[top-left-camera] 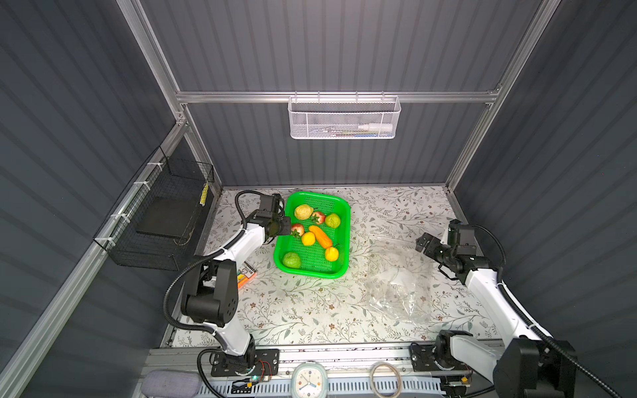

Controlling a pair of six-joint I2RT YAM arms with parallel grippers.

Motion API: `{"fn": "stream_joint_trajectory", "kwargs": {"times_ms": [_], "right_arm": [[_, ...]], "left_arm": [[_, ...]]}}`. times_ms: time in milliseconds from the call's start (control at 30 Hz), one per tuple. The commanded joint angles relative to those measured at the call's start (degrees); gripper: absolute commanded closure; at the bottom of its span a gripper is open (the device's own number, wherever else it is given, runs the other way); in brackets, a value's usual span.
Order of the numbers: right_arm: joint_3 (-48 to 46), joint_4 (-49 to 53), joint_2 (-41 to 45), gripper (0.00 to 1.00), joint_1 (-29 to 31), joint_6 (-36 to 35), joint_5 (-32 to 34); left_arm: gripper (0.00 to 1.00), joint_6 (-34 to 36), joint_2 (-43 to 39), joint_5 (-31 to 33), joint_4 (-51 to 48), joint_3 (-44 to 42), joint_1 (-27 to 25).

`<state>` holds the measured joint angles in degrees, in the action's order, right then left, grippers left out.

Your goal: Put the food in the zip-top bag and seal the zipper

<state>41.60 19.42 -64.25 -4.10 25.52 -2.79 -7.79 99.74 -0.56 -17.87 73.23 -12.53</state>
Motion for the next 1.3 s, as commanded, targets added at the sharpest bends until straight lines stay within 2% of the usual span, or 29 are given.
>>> {"fn": "stream_joint_trajectory", "kwargs": {"times_ms": [0, 167, 233, 267, 367, 467, 633, 867, 967, 1167, 1267], "right_arm": [[-0.6, 2.2, -2.1, 0.01, -1.6, 0.5, -0.2], [-1.3, 4.3, -3.6, 0.01, -4.3, 1.2, -1.0], [-1.8, 4.3, -4.4, 0.01, -5.7, 1.7, -3.3], [-2.0, 4.3, -4.8, 0.01, -6.2, 1.8, -4.1], [-2.5, 4.1, -6.1, 0.01, -7.5, 2.4, -6.8], [-2.7, 3.7, -8.1, 0.01, -8.2, 2.5, -9.2], [-2.7, 3.2, -11.1, 0.01, -8.3, 2.9, -12.2], [-1.0, 1.6, -15.5, 0.02, -7.9, 3.5, -15.3], [-0.5, 1.3, -15.8, 0.13, -7.2, 4.3, -15.4], [0.1, 0.6, -15.9, 0.42, -5.6, 5.6, -13.6], [-0.1, 0.4, -16.2, 0.64, -5.5, 5.1, -12.9]], "left_arm": [[0.77, 5.2, 4.9, -4.3, -0.3, 5.4, 2.3], [0.74, 5.1, 11.1, -7.1, -1.6, 11.3, 4.4], [0.69, 4.7, 11.9, -7.3, -1.7, 11.7, 4.5], [0.65, 4.5, 11.8, -7.4, -1.7, 11.7, 4.5], [0.38, 3.1, 10.2, -6.9, -2.9, 11.8, 4.5], [0.27, 1.9, 6.3, -6.0, -5.2, 11.6, 4.5], [0.20, -0.7, -4.2, -5.8, -6.9, 8.3, 4.5], [0.17, -1.1, -15.8, -8.3, 0.1, -5.0, 4.5], [0.17, -2.4, -18.2, -9.9, 4.6, -8.7, 4.5], [0.17, -4.8, -19.1, -14.9, 5.9, -9.2, 4.5], [0.17, -5.4, -20.1, -15.5, 7.2, -10.4, 4.4]]}}
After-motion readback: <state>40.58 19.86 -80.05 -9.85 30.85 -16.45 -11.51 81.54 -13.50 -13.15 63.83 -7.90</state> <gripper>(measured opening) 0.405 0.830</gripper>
